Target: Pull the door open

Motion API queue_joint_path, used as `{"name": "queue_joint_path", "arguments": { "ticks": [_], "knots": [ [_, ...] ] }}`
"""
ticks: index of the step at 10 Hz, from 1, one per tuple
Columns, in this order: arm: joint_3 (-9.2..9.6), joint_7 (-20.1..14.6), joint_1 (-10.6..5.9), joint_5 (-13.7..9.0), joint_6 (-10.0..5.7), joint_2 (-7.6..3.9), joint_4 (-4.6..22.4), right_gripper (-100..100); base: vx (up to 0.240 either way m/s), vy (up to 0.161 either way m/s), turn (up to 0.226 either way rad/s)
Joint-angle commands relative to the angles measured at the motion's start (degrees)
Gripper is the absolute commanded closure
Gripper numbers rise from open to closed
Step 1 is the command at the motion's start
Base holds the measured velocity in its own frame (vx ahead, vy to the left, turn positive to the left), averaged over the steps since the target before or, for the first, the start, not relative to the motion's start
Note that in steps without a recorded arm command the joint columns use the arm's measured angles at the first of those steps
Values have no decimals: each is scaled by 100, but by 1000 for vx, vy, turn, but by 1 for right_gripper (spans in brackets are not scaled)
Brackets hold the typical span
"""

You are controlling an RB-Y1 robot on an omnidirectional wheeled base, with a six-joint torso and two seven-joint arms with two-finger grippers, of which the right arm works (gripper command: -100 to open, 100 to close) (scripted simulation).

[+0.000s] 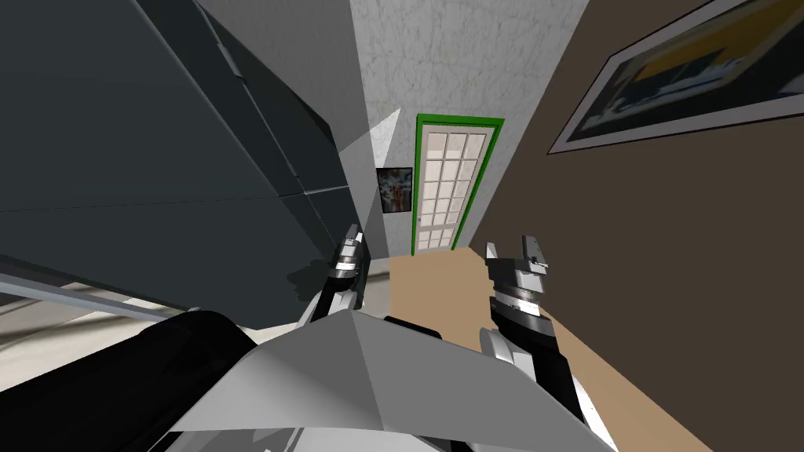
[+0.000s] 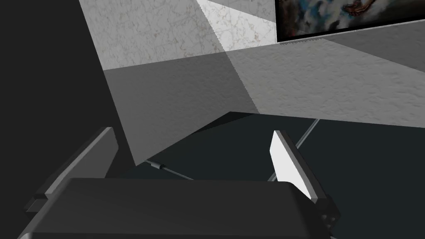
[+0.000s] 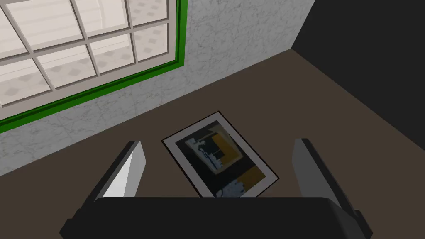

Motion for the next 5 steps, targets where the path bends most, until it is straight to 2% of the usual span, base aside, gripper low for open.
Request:
{"name": "queue_joint_path", "arguments": {
  "ticks": [1,5],
  "knots": [
    [40,-154,-45,-120,-70,-94,189,-100,83,-10,109],
    [143,-550,-160,-431,-251,-298,675,-100,169,2,99]
  ]
}}
